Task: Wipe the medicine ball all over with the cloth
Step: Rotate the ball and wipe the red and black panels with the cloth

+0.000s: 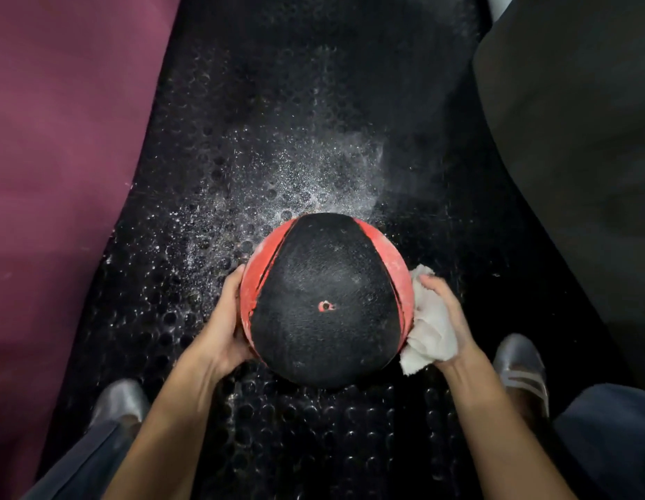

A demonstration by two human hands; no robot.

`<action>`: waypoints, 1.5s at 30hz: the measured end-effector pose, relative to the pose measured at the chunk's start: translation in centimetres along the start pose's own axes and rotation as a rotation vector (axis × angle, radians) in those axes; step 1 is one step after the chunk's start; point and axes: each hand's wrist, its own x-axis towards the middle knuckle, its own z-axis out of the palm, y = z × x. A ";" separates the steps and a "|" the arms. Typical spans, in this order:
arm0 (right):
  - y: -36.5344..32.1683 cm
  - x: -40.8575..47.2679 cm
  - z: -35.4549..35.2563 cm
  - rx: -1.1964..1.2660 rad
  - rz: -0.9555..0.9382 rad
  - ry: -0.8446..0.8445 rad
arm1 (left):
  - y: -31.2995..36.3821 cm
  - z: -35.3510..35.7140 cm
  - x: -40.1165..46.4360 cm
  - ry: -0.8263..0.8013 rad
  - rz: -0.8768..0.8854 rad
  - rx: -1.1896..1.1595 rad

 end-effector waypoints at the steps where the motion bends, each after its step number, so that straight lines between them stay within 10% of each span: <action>1: -0.3 -1.1 0.6 -0.018 -0.019 0.001 | 0.2 0.2 0.0 -0.026 0.028 -0.006; 10: 4.4 -5.8 1.4 -0.486 -0.377 0.377 | 4.8 0.2 0.5 0.052 0.233 0.496; 14: 6.0 -7.4 4.4 -0.696 -0.406 0.406 | 5.4 -1.0 -2.2 0.097 0.579 0.813; 22: 4.3 -8.7 7.1 -1.232 -0.327 0.336 | 5.1 -0.4 -9.0 -0.127 0.515 1.276; 29: 0.0 -10.2 5.4 -0.818 0.108 0.154 | 2.4 0.4 -9.7 0.088 0.590 1.378; 36: -2.5 -12.0 5.9 -1.259 -0.506 0.504 | 1.0 0.0 -9.8 0.143 0.655 1.305; 45: 2.5 -7.2 10.2 -1.031 -0.542 0.081 | 0.5 -0.5 -10.1 0.178 0.638 1.346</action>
